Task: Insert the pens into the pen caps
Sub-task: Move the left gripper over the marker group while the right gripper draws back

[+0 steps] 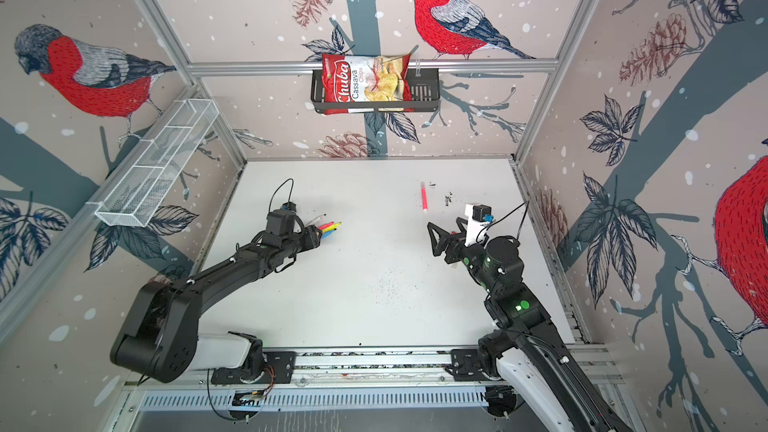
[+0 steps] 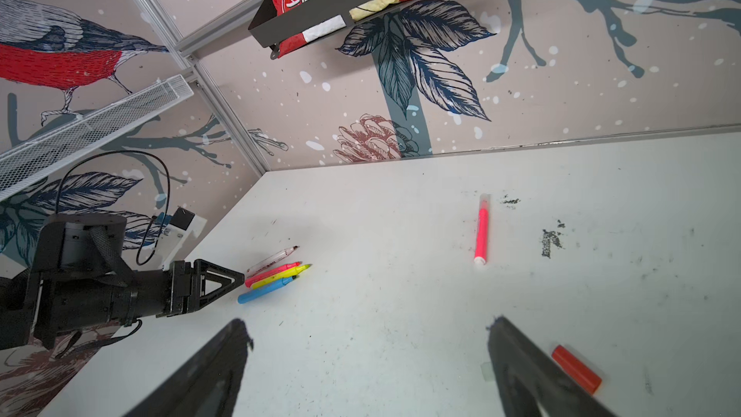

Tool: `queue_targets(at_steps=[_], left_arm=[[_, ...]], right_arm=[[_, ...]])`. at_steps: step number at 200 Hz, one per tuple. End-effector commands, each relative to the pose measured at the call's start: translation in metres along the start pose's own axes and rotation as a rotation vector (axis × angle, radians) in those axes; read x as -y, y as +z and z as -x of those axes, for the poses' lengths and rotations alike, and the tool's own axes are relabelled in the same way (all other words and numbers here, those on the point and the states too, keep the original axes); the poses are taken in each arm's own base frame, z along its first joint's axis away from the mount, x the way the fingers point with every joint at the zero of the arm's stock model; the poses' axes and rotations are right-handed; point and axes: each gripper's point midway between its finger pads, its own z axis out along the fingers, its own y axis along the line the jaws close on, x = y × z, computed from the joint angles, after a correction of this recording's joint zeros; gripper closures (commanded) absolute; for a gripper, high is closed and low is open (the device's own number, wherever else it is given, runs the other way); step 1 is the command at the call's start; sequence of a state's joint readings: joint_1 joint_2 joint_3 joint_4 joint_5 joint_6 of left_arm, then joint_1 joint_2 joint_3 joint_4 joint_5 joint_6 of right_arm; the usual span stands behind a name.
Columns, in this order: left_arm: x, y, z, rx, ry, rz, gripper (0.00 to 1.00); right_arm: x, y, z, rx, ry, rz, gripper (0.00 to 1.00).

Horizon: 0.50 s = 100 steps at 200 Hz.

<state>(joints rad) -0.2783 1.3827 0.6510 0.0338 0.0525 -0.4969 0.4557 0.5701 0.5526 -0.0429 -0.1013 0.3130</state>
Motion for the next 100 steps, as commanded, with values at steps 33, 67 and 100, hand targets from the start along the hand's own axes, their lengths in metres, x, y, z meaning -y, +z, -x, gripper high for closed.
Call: queue_targets(at_steps=[33,67,100], left_arm=[[-0.014,0.011,-0.008,-0.034,0.021,0.062,0.41],[-0.018,0.018,-0.011,-0.056,0.042,0.086,0.42],[-0.022,0.022,-0.010,-0.053,0.048,0.113,0.42]], right_arm=[[0.028,-0.011,0.005,-0.026,-0.017,-0.197,0.00],[0.047,-0.022,0.001,-0.073,-0.016,-0.325,0.00],[0.051,-0.028,-0.007,-0.084,-0.035,-0.334,0.01]])
